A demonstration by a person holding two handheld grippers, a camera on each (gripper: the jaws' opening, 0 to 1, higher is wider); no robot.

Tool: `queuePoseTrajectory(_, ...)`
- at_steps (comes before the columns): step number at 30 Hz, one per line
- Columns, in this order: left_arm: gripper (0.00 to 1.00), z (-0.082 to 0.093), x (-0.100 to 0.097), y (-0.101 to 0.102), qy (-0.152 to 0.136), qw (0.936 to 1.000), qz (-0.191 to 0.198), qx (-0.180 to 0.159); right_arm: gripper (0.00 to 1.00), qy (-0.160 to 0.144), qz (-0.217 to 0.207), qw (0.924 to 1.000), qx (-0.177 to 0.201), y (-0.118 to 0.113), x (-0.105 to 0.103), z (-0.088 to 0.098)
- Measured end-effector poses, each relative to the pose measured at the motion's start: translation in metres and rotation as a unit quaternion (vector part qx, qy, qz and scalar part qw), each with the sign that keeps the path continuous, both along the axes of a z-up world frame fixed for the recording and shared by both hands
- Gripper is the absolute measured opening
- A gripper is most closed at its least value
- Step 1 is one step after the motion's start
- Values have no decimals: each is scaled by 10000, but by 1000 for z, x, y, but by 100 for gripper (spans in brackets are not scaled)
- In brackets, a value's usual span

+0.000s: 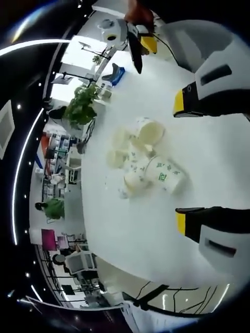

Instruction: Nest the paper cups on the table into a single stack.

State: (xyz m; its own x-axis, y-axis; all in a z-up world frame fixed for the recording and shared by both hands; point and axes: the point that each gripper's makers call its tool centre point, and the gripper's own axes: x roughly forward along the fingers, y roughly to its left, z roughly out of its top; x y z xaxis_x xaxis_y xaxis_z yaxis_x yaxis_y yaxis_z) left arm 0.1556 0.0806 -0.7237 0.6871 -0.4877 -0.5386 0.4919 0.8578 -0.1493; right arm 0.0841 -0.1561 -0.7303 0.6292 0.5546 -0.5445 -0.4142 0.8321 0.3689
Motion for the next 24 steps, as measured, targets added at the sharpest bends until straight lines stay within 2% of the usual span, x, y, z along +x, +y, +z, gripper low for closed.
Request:
queuePoseTrajectory(7, 70, -7, 10, 0, -6, 9989, -336, 327, 96, -27, -112, 9999, 4, 0, -7, 3)
queuePoseTrajectory(10, 70, -11, 15, -3, -25, 9959, -610, 664, 96, -48, -101, 9999, -27, 1, -11, 6)
queuePoseTrajectory(13, 70, -12, 20, -9, -24, 9944, -735, 756, 97, -53, -108, 9999, -50, 0, -12, 6)
queuePoseTrajectory(18, 69, -24, 32, -14, 156, 9928, -816, 867, 97, -92, -75, 9999, -81, 4, -15, 9)
queuePoseTrajectory(21, 70, -41, 41, -18, 284, 9922, -819, 893, 97, -94, -75, 9999, -78, 6, -19, 9)
queuePoseTrajectory(22, 70, -35, 41, -20, 318, 9918, -840, 913, 97, -97, -73, 9999, -74, 7, -19, 9)
queuePoseTrajectory(24, 71, -42, 44, -22, 412, 9886, -911, 1125, 97, -93, -62, 9999, -74, 10, -22, 9)
